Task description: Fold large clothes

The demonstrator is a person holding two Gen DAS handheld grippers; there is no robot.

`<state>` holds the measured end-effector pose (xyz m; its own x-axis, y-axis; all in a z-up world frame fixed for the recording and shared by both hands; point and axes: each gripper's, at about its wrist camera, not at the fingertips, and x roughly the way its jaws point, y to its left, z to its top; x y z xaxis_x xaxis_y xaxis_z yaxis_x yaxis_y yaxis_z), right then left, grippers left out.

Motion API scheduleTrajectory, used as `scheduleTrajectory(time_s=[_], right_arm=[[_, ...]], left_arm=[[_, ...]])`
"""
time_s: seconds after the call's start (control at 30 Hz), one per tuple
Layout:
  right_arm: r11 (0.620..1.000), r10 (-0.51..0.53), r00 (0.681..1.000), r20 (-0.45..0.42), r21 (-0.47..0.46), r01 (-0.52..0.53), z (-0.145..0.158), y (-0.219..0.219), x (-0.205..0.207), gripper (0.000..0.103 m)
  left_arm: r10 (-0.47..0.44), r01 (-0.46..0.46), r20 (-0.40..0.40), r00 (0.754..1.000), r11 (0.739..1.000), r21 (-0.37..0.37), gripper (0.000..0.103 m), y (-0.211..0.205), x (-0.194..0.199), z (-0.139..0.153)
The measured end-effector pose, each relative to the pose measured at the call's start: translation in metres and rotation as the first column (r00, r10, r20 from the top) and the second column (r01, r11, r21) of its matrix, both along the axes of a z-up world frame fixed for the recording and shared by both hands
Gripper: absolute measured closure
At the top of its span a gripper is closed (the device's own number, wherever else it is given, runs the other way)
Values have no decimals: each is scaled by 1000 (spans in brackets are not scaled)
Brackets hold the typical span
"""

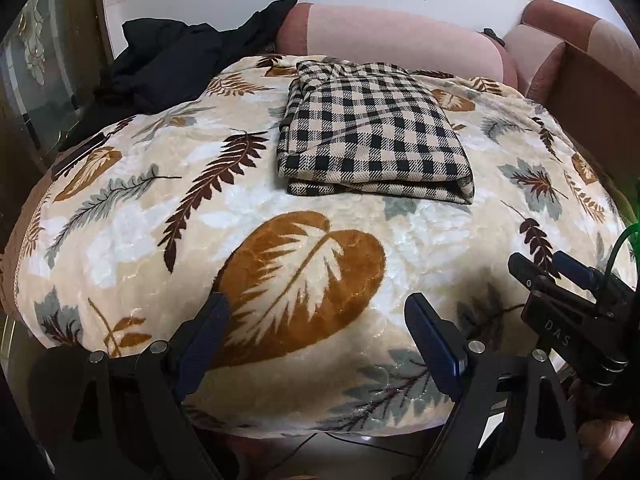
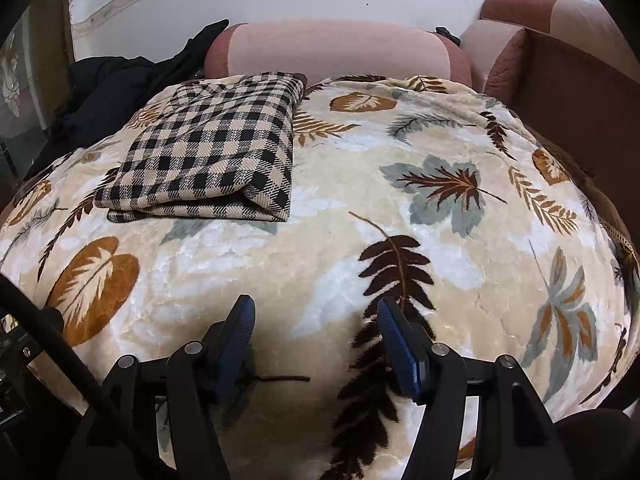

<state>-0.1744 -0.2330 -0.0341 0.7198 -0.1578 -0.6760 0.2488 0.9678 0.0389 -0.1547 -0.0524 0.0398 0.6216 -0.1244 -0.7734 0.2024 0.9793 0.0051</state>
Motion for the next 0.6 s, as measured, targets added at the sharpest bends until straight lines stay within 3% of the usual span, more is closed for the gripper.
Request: scheduleTrajectory(time_s=[0.6], right_arm=[[1000, -2, 1000, -3, -8, 2, -1, 4, 0, 33]], left_arm=[[-18, 18, -11, 1000, 1000, 22, 15, -5, -3, -6]])
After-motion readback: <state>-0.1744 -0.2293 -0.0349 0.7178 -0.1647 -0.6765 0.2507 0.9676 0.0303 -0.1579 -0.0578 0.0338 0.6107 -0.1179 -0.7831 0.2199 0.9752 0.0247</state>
